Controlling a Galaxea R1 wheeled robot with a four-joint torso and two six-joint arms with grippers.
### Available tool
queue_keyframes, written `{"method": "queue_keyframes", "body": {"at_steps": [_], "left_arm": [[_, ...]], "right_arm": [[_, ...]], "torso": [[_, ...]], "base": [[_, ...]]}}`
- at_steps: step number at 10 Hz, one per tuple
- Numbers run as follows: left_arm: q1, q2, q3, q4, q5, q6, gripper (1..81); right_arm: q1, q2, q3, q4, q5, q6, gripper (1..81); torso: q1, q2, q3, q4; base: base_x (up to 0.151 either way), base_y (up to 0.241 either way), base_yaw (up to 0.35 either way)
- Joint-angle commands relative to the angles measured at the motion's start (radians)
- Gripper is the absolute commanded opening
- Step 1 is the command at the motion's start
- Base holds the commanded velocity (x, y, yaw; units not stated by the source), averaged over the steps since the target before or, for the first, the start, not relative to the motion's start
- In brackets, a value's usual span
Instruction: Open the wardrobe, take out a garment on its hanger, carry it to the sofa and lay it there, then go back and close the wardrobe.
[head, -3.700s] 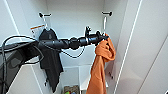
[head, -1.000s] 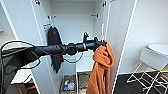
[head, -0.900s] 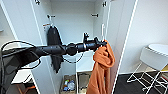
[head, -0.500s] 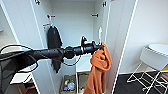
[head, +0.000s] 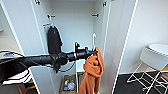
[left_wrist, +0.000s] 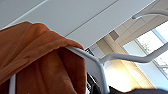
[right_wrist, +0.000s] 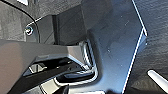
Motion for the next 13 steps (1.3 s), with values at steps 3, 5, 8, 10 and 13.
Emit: {"method": "queue_keyframes", "body": {"at_steps": [3, 5, 8, 10, 13], "left_arm": [[-0.172, -0.016, 0.039, 0.051, -0.134, 0.015, 1.0], [-0.17, -0.016, 0.038, 0.051, -0.136, 0.015, 1.0], [-0.161, -0.019, 0.037, 0.051, -0.14, 0.015, 1.0], [-0.16, -0.021, 0.037, 0.051, -0.143, 0.013, 1.0], [-0.157, -0.019, 0.039, 0.051, -0.173, 0.011, 1.0]], "right_arm": [[0.029, 0.007, 0.007, 0.007, -0.055, -0.004, 81.1], [0.029, 0.007, 0.007, 0.007, -0.054, -0.004, 81.1], [0.031, 0.007, 0.007, 0.005, -0.054, -0.004, 81.1], [0.031, 0.007, 0.007, 0.005, -0.054, -0.004, 81.1], [0.028, 0.007, 0.005, 0.004, -0.054, -0.004, 81.1]], "torso": [[0.0, 0.0, 0.0, 0.0], [0.0, 0.0, 0.0, 0.0], [0.0, 0.0, 0.0, 0.0], [0.0, 0.0, 0.0, 0.0], [0.0, 0.0, 0.0, 0.0]], "base": [[0.0, 0.0, 0.0], [0.0, 0.0, 0.0], [0.0, 0.0, 0.0], [0.0, 0.0, 0.0], [0.0, 0.0, 0.0]]}}
